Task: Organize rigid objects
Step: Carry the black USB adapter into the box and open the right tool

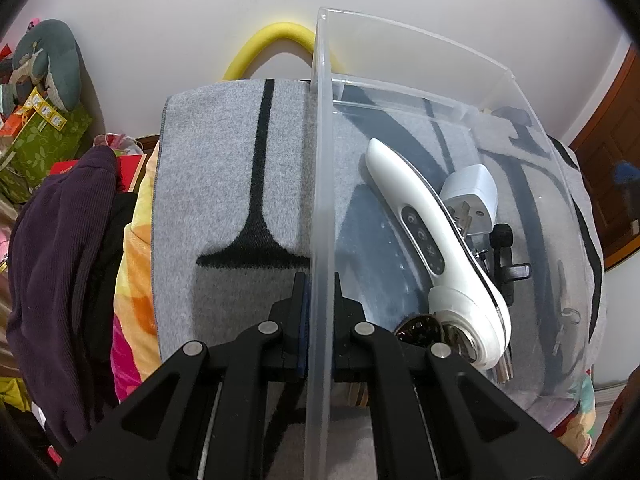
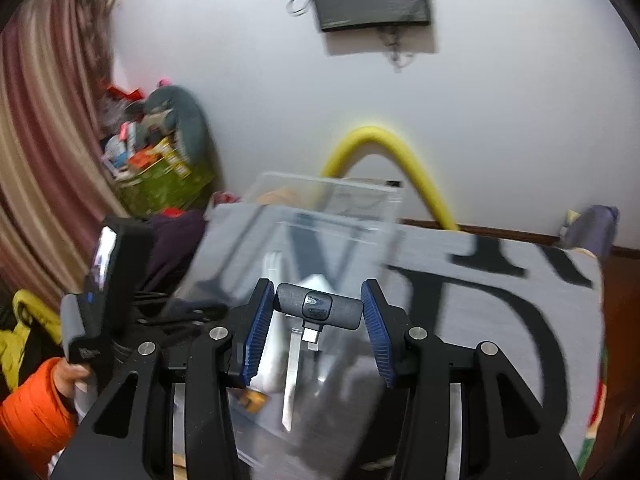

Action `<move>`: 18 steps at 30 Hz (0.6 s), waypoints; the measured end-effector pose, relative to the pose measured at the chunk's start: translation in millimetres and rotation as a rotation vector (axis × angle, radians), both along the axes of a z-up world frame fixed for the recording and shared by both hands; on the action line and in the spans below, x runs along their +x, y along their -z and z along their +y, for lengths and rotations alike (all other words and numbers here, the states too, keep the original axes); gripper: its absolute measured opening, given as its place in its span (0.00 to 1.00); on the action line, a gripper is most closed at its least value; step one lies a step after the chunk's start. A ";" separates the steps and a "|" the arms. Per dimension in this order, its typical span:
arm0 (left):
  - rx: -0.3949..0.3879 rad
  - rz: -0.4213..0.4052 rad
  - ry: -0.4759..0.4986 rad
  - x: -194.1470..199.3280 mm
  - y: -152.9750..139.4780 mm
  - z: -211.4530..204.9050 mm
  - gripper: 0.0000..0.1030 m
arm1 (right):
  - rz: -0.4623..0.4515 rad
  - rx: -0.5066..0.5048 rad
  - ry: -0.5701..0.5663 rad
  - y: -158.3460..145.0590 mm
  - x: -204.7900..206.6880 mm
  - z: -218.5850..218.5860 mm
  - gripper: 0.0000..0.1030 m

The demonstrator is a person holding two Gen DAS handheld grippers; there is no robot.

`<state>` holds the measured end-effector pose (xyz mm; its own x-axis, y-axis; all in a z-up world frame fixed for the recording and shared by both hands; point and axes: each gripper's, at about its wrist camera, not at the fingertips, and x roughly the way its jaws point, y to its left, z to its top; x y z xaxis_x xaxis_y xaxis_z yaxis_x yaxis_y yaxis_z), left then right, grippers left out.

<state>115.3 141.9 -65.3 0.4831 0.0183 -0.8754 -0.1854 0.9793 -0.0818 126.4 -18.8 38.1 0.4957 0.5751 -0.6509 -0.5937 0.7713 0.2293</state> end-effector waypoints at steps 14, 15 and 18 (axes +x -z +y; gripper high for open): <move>-0.020 -0.011 0.002 -3.3 0.4 2.6 0.05 | 0.175 -0.057 -0.146 42.8 18.5 78.7 0.43; -0.020 -0.011 0.001 -3.3 0.6 2.7 0.05 | 0.168 -0.051 -0.142 41.1 17.4 74.6 0.45; -0.019 -0.011 0.001 -3.4 0.6 2.5 0.05 | 0.132 -0.055 -0.113 33.2 14.7 61.3 0.48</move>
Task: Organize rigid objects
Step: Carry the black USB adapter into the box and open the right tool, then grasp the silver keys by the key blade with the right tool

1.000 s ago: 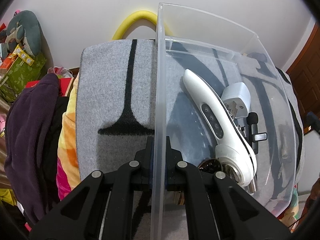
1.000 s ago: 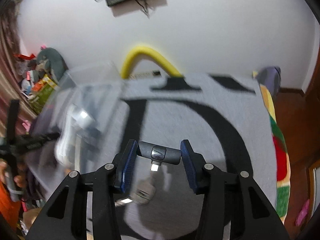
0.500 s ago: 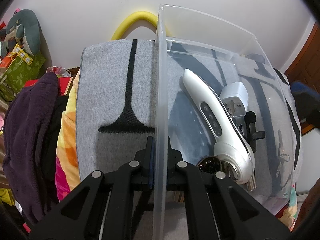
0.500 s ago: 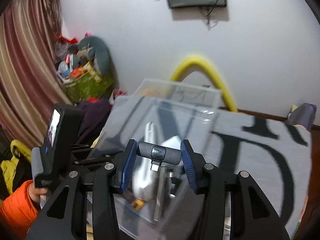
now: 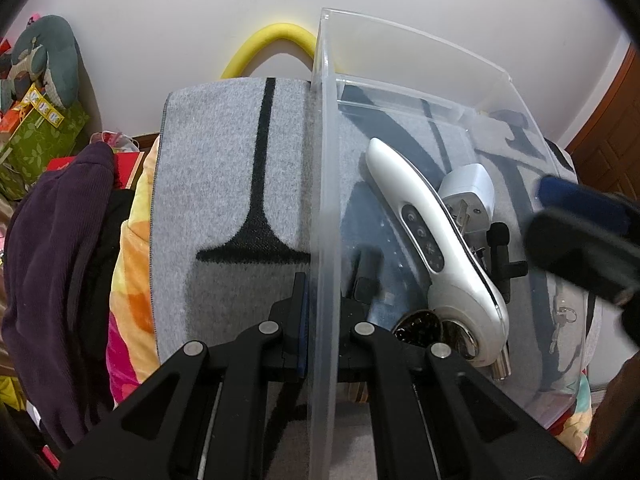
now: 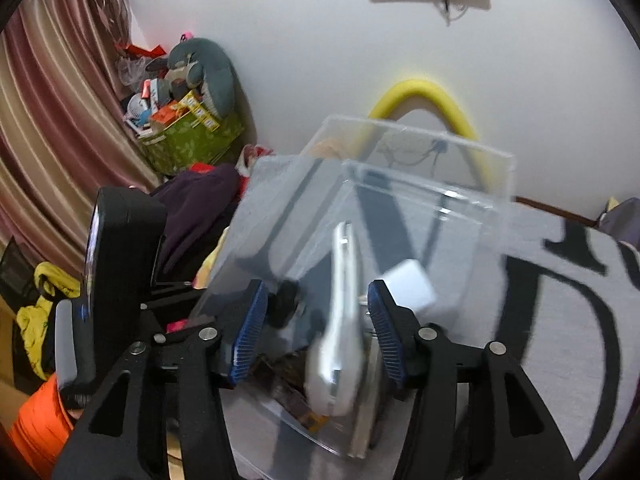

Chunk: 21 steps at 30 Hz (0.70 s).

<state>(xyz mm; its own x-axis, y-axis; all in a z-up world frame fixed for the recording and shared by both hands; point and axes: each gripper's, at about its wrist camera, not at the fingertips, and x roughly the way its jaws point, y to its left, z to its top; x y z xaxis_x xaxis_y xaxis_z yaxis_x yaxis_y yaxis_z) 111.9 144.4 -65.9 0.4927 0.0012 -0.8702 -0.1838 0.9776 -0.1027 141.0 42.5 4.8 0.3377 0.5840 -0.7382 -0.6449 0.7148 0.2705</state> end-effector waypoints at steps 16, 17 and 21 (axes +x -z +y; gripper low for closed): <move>0.024 0.008 -0.003 0.8 -0.1 -3.7 0.05 | 0.015 -0.026 0.283 18.5 -12.2 -154.5 0.52; 0.025 0.009 -0.004 0.9 -0.1 -3.9 0.05 | 0.035 -0.039 0.289 27.1 -11.9 -157.5 0.52; 0.030 0.012 -0.004 1.5 -0.2 -4.6 0.05 | 0.114 -0.073 0.285 62.0 -12.4 -161.1 0.52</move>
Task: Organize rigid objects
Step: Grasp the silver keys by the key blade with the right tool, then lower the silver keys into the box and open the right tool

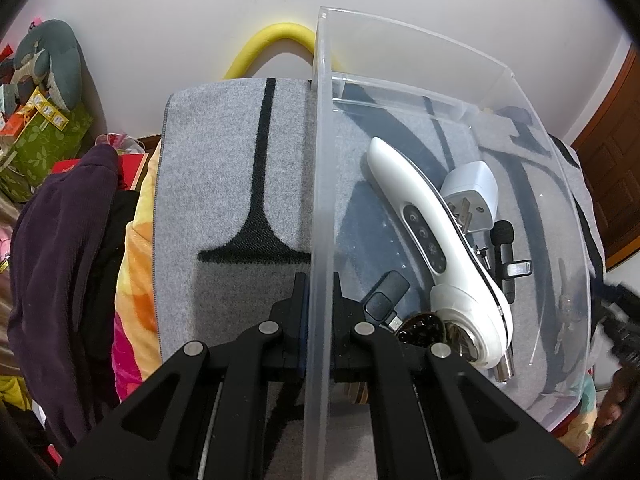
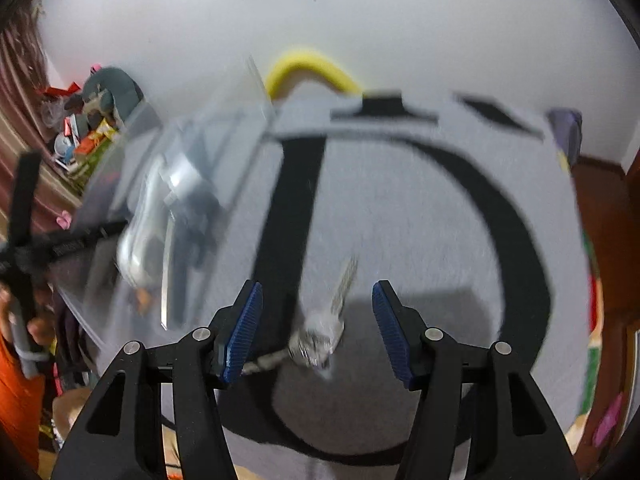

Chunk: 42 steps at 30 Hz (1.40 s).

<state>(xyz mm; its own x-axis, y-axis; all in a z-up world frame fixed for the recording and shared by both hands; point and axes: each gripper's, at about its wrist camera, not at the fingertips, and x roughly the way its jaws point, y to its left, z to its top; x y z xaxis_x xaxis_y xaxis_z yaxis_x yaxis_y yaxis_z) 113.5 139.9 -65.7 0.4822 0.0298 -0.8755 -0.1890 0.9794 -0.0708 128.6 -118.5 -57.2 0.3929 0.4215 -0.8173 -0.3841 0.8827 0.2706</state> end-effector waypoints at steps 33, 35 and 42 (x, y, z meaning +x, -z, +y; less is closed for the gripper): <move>-0.008 0.001 0.000 -1.4 0.4 2.8 0.05 | -0.365 -0.023 -0.051 -106.4 -18.5 42.6 0.24; -0.009 0.000 0.000 -1.5 0.3 2.6 0.05 | -0.387 0.006 -0.070 -121.5 -16.6 53.1 0.24; -0.009 0.000 0.000 -1.2 0.5 2.3 0.05 | -0.409 0.009 -0.141 -130.1 -7.6 101.3 0.24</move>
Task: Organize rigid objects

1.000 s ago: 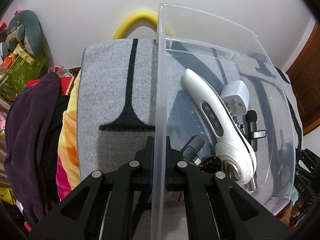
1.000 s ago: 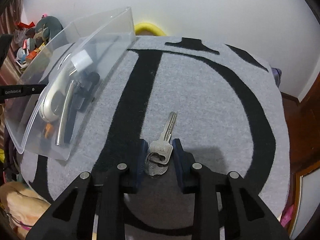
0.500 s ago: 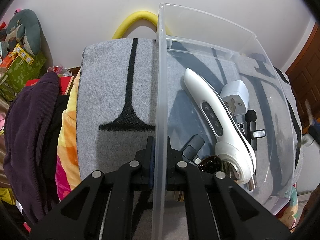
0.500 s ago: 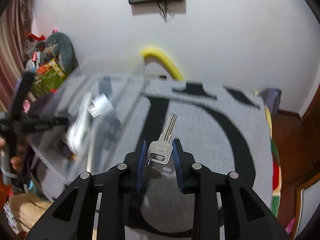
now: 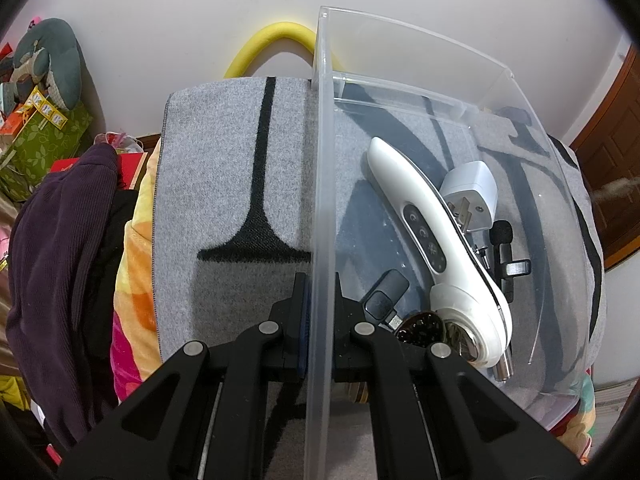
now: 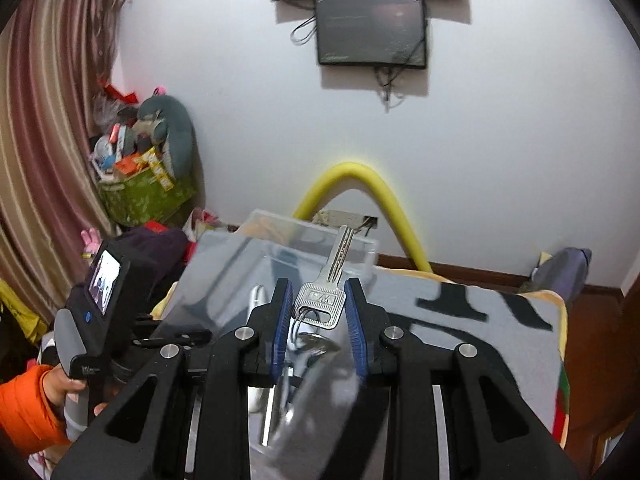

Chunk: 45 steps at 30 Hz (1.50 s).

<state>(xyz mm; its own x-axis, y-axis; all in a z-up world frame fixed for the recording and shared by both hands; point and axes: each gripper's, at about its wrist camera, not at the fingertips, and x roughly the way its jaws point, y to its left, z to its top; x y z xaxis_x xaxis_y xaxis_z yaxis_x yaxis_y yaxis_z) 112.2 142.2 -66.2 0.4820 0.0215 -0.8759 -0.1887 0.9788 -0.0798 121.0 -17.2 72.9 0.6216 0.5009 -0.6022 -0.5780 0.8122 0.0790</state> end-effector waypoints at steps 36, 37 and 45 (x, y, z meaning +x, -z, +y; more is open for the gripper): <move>0.058 -0.095 0.024 -14.8 -36.4 -7.2 0.05 | 0.093 -0.066 -0.115 38.3 -24.8 23.4 0.63; 0.065 -0.106 0.025 -17.9 -40.7 -7.9 0.05 | 0.085 -0.062 -0.113 35.1 -27.6 21.2 0.63; 0.092 -0.245 0.056 -53.1 -78.3 -21.3 0.46 | 0.017 -0.024 -0.083 16.7 -52.8 -1.6 0.80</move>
<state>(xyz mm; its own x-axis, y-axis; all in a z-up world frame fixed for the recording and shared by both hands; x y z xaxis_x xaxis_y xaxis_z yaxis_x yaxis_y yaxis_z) 59.2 120.8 12.1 0.6817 0.0630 -0.7289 -0.1205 0.9924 -0.0269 68.2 -18.8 56.2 0.5681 0.5355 -0.6249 -0.6420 0.7634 0.0706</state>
